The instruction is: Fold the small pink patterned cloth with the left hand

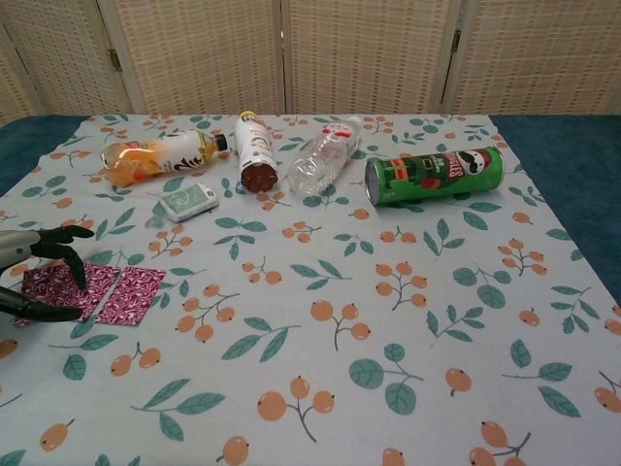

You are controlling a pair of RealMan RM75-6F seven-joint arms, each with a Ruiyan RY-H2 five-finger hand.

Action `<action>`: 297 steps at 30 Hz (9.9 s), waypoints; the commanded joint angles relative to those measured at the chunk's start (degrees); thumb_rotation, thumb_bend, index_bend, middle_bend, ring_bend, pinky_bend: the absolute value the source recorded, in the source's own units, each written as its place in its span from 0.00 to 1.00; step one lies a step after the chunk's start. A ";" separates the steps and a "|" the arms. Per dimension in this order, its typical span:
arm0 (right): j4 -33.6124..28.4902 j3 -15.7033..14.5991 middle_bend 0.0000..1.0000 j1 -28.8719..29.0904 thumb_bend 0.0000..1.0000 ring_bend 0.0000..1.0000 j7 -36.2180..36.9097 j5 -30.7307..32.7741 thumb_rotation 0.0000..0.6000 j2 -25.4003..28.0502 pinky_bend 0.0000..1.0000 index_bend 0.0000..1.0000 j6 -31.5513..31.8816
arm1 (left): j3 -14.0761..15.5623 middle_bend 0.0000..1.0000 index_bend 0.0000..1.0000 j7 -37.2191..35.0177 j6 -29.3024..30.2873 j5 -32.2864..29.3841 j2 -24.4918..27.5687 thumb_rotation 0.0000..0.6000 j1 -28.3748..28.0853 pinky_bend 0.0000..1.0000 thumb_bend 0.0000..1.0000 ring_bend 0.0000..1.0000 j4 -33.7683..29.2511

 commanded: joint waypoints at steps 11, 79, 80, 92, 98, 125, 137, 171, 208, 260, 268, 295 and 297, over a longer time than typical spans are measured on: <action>0.12 0.11 0.00 0.18 0.42 0.00 0.05 0.05 1.00 -0.05 0.00 0.00 -0.27 | 0.34 0.00 0.40 -0.21 -0.32 -1.55 1.65 0.51 1.31 0.00 0.16 0.00 -0.02; 4.65 -0.05 0.00 -0.74 0.42 0.00 5.39 0.28 1.00 -0.78 0.00 0.00 0.07 | -3.56 0.00 0.24 25.37 -7.98 -19.51 -0.08 1.00 -10.69 0.00 0.20 0.00 -11.91; 4.73 -0.05 0.00 -0.75 0.42 0.00 5.45 0.29 1.00 -0.81 0.00 0.00 0.05 | -3.51 0.00 0.23 25.47 -7.87 -19.70 -0.10 1.00 -10.78 0.00 0.20 0.00 -12.00; 5.33 0.04 0.00 -0.75 0.42 0.00 5.99 0.54 1.00 -0.91 0.00 0.00 -0.23 | -2.88 0.00 0.24 25.50 -6.88 -21.39 -0.65 1.00 -11.55 0.00 0.20 0.00 -11.56; 5.38 0.05 0.00 -0.79 0.42 0.00 6.09 0.61 1.00 -0.94 0.00 0.00 -0.26 | -2.49 0.00 0.26 25.28 -6.51 -21.67 -1.23 1.00 -11.70 0.00 0.20 0.00 -10.82; 5.78 0.46 0.00 -0.77 0.42 0.00 6.90 0.42 1.00 -0.38 0.00 0.00 0.11 | -2.77 0.00 0.35 21.50 3.72 -19.41 5.29 1.00 -6.46 0.00 0.20 0.00 -17.91; 3.47 1.50 0.00 0.39 0.42 0.00 4.73 0.17 1.00 2.07 0.00 0.00 -0.12 | -3.47 0.00 0.35 19.78 6.80 -26.88 7.80 1.00 -1.83 0.00 0.21 0.00 -16.38; 3.51 1.23 0.00 1.06 0.42 0.00 5.06 1.11 1.00 2.24 0.00 0.00 -1.61 | -3.85 0.00 0.34 23.37 6.01 -31.30 4.16 1.00 -0.37 0.00 0.22 0.00 -14.42; 3.76 1.05 0.00 0.86 0.42 0.00 5.49 1.13 1.00 2.15 0.00 0.00 -1.30 | -3.62 0.00 0.24 24.30 4.63 -32.55 4.58 1.00 -0.28 0.00 0.22 0.00 -14.99; 3.44 1.00 0.00 0.11 0.42 0.00 5.42 1.54 1.00 2.32 0.00 0.00 -0.83 | -0.80 0.00 0.24 31.98 -2.38 -26.68 2.20 1.00 -9.41 0.00 0.22 0.00 -12.19; 3.71 1.04 0.00 0.03 0.42 0.00 5.66 1.79 1.00 2.22 0.00 0.00 -0.93 | -0.69 0.00 0.30 32.24 -2.39 -27.09 1.87 1.00 -10.00 0.00 0.22 0.00 -12.30; 5.66 1.86 0.00 1.16 0.42 0.00 7.58 2.03 1.00 2.40 0.00 0.00 -2.17 | -2.18 0.00 0.34 30.33 9.35 -30.87 7.46 1.00 -4.39 0.00 0.23 0.00 -20.77; 5.70 1.94 0.00 1.32 0.42 0.00 7.63 2.09 1.00 2.43 0.00 0.00 -2.36 | -2.30 0.00 0.34 29.69 9.68 -31.89 7.66 1.00 -3.71 0.00 0.24 0.00 -20.74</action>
